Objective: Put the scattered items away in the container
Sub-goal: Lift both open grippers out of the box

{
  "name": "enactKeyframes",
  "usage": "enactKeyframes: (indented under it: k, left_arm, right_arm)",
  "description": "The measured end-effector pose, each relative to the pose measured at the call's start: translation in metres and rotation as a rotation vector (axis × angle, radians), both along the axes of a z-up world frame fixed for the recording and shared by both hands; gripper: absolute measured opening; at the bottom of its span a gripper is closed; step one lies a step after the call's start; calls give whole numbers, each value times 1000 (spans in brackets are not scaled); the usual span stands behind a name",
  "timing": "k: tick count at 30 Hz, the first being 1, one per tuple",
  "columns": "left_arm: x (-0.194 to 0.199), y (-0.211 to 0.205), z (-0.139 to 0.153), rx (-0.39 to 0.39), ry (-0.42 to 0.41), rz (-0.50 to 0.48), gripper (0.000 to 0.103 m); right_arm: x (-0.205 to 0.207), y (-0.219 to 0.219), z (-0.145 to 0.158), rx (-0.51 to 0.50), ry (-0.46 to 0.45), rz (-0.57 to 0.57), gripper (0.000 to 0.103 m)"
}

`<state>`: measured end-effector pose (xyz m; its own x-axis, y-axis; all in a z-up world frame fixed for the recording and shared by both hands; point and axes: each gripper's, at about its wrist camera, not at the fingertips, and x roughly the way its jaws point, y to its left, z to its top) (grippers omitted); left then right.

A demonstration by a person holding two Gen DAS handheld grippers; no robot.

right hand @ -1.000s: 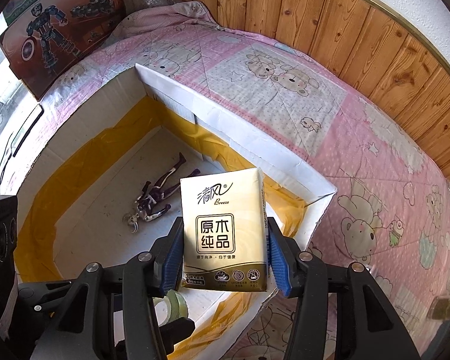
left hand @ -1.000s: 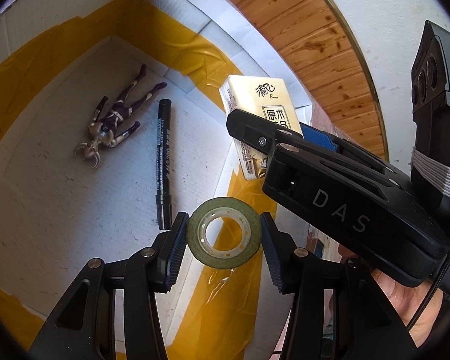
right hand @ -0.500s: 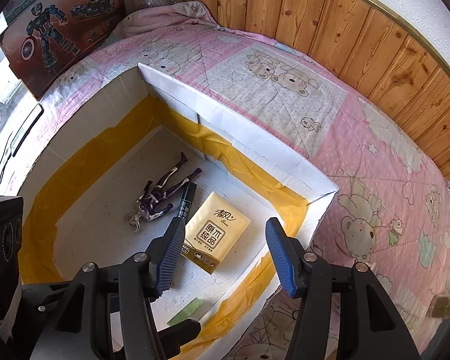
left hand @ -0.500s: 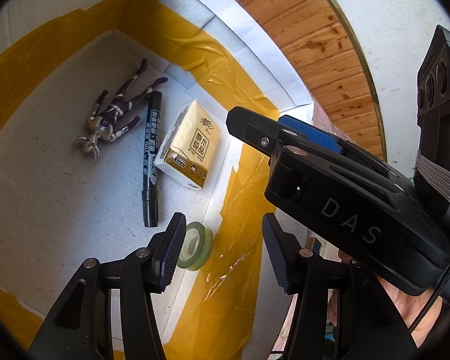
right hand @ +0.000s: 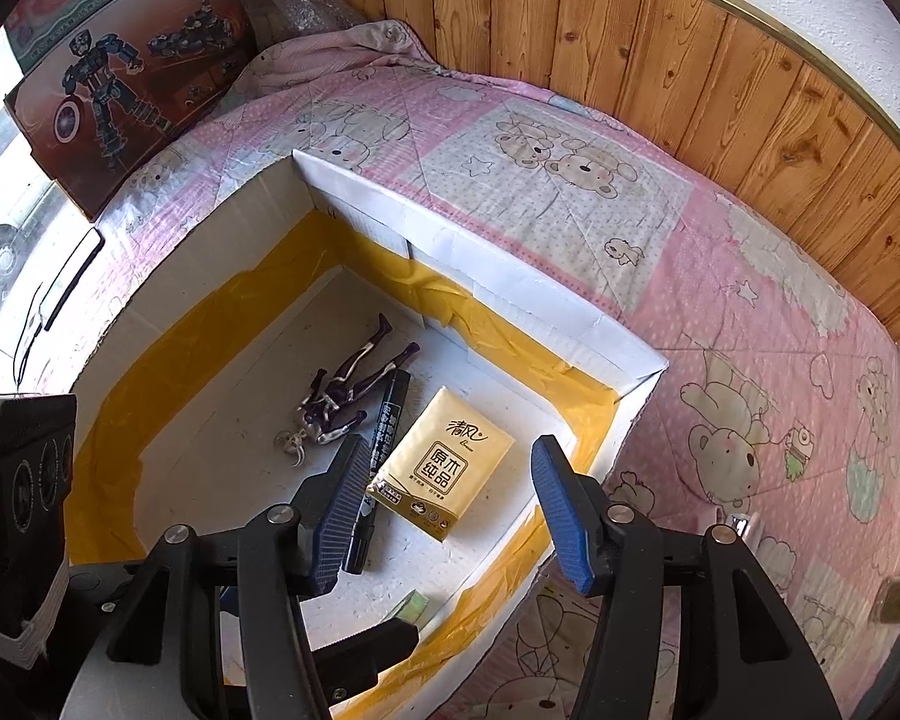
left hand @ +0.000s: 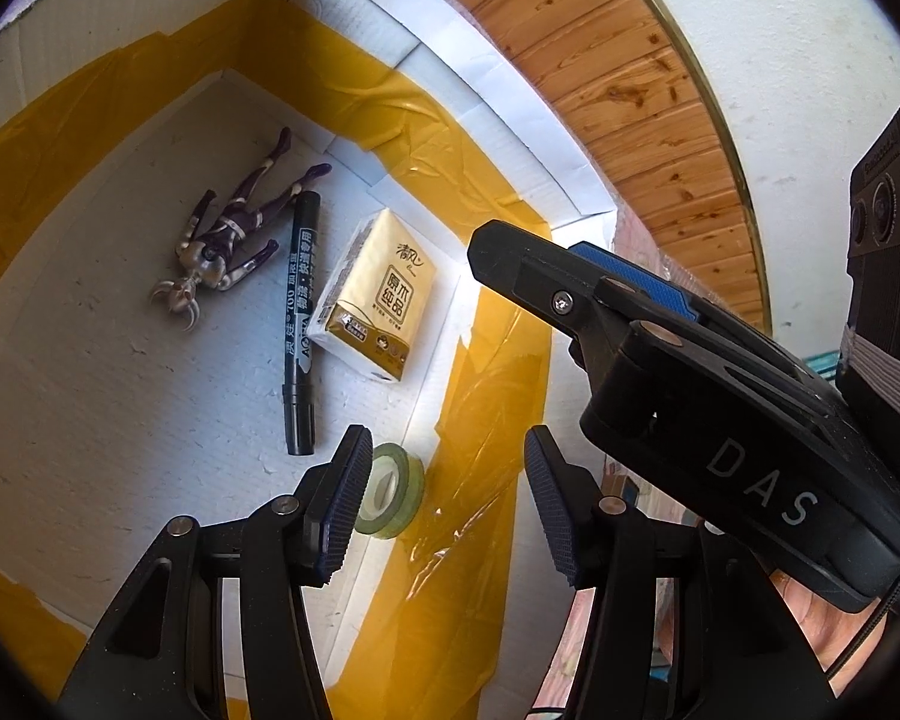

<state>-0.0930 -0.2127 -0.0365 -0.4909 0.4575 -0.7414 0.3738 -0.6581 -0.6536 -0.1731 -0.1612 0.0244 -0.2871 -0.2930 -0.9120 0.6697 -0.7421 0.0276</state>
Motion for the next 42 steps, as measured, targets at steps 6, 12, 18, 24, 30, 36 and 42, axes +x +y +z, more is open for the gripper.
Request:
enactKeyframes:
  k: [6, 12, 18, 24, 30, 36, 42]
  left_arm:
    - [0, 0, 4, -13, 9, 0, 56]
    - [3, -10, 13, -55, 29, 40, 56]
    - [13, -32, 24, -120, 53, 130, 56]
    - [19, -36, 34, -189, 82, 138, 56]
    - [27, -22, 52, -343, 138, 118, 56]
    - [41, -13, 74, -497, 209, 115, 56]
    - [52, -11, 79, -519, 239, 118, 56]
  right_arm:
    - [5, 4, 9, -26, 5, -5, 58]
    - [7, 13, 23, -72, 17, -32, 58]
    - [10, 33, 37, -143, 13, -94, 57]
    - [16, 52, 41, -196, -28, -136, 57]
    - [29, 62, 47, -215, -39, -149, 53]
    - [46, 66, 54, -216, -33, -145, 51]
    - [64, 69, 63, -223, -21, -137, 51]
